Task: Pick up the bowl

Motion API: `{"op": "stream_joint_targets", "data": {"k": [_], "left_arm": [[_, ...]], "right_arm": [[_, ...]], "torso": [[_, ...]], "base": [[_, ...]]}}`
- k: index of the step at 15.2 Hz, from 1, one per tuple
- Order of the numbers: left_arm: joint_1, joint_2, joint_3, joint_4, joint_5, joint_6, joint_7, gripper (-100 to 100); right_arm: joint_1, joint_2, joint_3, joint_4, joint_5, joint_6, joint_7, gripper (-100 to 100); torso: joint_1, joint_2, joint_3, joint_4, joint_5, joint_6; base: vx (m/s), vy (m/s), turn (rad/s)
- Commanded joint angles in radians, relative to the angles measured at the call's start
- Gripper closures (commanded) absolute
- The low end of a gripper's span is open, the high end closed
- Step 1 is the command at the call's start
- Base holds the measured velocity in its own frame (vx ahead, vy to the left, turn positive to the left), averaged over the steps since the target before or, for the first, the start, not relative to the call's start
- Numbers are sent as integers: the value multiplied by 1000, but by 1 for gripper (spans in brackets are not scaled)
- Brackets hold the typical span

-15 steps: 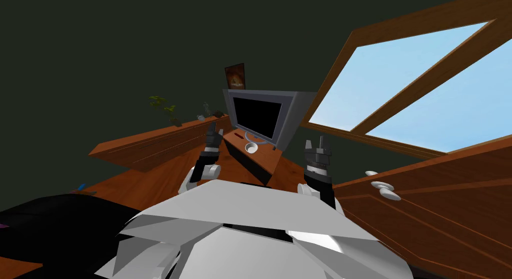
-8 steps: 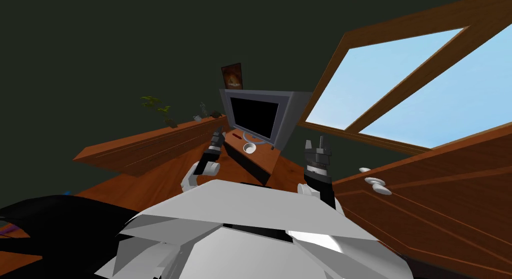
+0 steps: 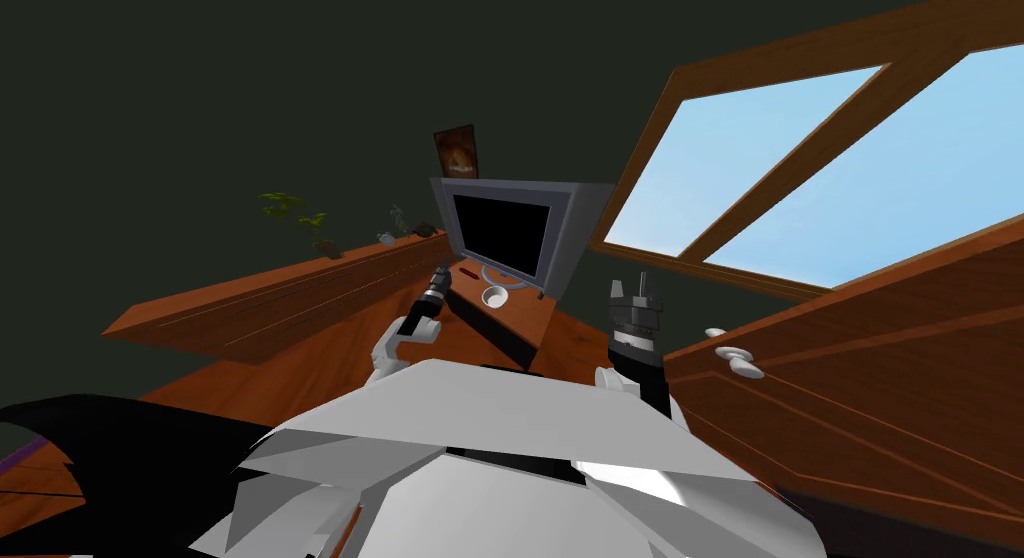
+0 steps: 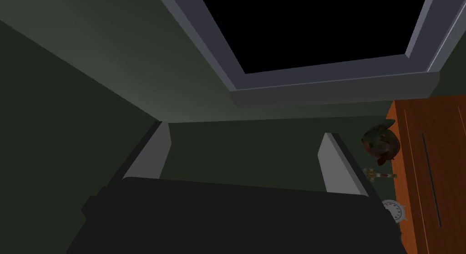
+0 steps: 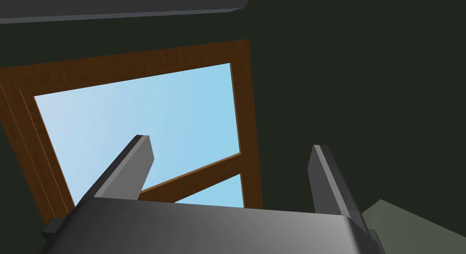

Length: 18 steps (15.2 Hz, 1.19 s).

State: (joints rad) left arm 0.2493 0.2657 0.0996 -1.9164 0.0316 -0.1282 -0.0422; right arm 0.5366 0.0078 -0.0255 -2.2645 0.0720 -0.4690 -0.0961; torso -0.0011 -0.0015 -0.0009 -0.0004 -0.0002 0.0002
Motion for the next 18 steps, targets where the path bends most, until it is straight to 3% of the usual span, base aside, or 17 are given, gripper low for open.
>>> {"op": "stream_joint_targets", "data": {"k": [1,2,9,10,11,12,15,16,18], "left_arm": [[-25,19,10,50,-2,50,3,-100],[-25,19,10,58,-2,50,3,-100],[-133,44,36,238,-16,178,3,-100],[-133,44,36,259,-16,189,3,-100],[-133,44,36,261,-16,189,3,-100],[-161,46,43,288,-20,225,3,-100],[-161,46,43,313,-20,225,3,-100],[-189,48,50,349,-24,261,3,-100],[-189,48,50,366,-24,261,3,-100]], "right_arm": [[0,0,0,0,0,0,0,0],[0,0,0,0,0,0,0,0],[0,0,0,0,0,0,0,0],[0,0,0,0,0,0,0,0],[0,0,0,0,0,0,0,0],[0,0,0,0,0,0,0,0],[0,0,0,0,0,0,0,0],[0,0,0,0,0,0,0,0],[0,0,0,0,0,0,0,0]], "torso": [[0,0,0,0,0,0],[0,0,0,0,0,0],[0,0,0,0,0,0],[0,0,0,0,0,0],[0,0,0,0,0,0],[0,0,0,0,0,0],[0,0,0,0,0,0],[0,1,0,0,0,0],[0,1,0,0,0,0]], "base": [[14,-22,-93],[13,-20,-67],[14,-21,-79],[15,-19,-79],[11,-11,-34],[13,-15,-78],[8,-11,-30],[7,-14,-64],[10,-12,-57]]}}
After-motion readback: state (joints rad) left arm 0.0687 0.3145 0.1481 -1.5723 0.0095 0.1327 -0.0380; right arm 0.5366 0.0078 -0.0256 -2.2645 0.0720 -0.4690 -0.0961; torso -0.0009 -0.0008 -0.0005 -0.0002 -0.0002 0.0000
